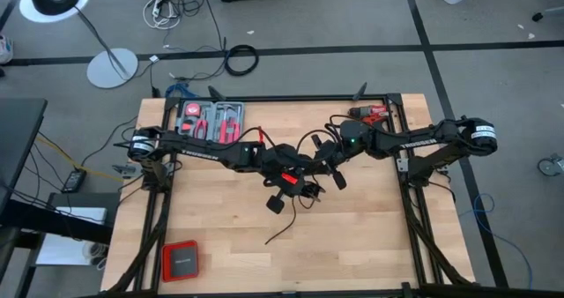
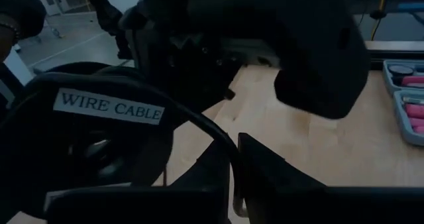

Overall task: Coil cords
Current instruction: Coil the black wire on the spool

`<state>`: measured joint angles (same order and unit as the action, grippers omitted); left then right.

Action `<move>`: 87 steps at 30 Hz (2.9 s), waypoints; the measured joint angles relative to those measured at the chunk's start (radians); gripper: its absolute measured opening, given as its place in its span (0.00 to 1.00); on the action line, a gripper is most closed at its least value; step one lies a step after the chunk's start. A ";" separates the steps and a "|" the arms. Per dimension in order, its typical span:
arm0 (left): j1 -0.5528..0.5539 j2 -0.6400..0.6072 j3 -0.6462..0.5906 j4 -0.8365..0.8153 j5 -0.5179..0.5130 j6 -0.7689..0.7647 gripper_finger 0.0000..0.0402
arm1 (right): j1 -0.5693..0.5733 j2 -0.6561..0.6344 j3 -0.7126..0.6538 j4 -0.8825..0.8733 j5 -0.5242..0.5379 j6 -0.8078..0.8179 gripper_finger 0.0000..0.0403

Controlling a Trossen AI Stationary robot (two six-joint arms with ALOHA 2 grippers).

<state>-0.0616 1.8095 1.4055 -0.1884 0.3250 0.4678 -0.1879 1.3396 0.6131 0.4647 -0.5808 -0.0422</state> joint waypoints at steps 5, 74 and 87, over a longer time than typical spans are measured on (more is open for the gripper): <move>0.000 0.000 0.000 0.023 0.027 -0.001 0.00 | 0.000 0.000 0.008 -0.015 -0.004 -0.003 0.07; -0.034 -0.001 0.147 -0.009 -0.062 0.020 0.00 | 0.043 0.000 -0.097 0.122 -0.007 0.042 0.11; -0.033 -0.001 0.147 -0.008 -0.062 0.019 0.00 | 0.043 0.000 -0.097 0.123 -0.011 0.033 0.10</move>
<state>-0.0948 1.8084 1.5524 -0.1962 0.2630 0.4866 -0.1444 1.3399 0.5159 0.5872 -0.5919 -0.0090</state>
